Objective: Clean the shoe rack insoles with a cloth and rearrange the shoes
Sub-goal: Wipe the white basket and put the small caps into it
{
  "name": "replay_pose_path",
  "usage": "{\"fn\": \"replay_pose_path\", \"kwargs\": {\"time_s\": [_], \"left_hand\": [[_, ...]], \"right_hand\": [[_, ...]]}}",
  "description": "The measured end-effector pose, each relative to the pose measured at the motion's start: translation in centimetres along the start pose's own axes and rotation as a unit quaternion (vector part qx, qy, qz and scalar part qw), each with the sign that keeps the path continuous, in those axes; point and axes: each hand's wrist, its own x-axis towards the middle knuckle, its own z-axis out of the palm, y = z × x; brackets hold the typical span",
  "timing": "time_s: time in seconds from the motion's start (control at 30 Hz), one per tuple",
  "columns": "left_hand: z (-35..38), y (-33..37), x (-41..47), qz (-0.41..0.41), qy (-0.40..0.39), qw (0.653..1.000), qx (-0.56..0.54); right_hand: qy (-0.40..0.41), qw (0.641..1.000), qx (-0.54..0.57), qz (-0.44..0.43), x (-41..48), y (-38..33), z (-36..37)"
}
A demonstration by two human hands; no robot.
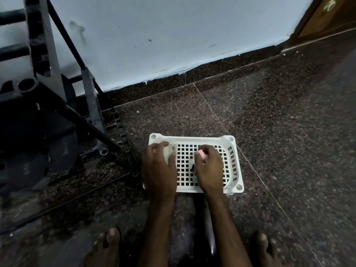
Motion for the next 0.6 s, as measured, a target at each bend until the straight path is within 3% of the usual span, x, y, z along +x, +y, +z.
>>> {"fn": "replay_pose_path", "kwargs": {"time_s": [0.03,0.1,0.2,0.6], "left_hand": [[-0.6,-0.6,0.5,-0.024,0.012,0.999,0.030],[-1.3,-1.4,1.4,-0.095,-0.036,0.992,0.070],[-0.7,-2.0,2.1,-0.165,-0.132,0.975,0.075],[0.3,-2.6,1.3,-0.147,-0.142,0.976,0.077]], "right_hand": [[-0.029,0.999,-0.026,-0.020,0.2,-0.6,0.4],[-0.089,0.989,-0.105,-0.052,0.4,-1.5,1.2],[-0.146,0.967,-0.210,-0.005,0.2,-2.7,1.9],[-0.143,0.970,-0.193,0.040,-0.9,-3.7,3.8]]}}
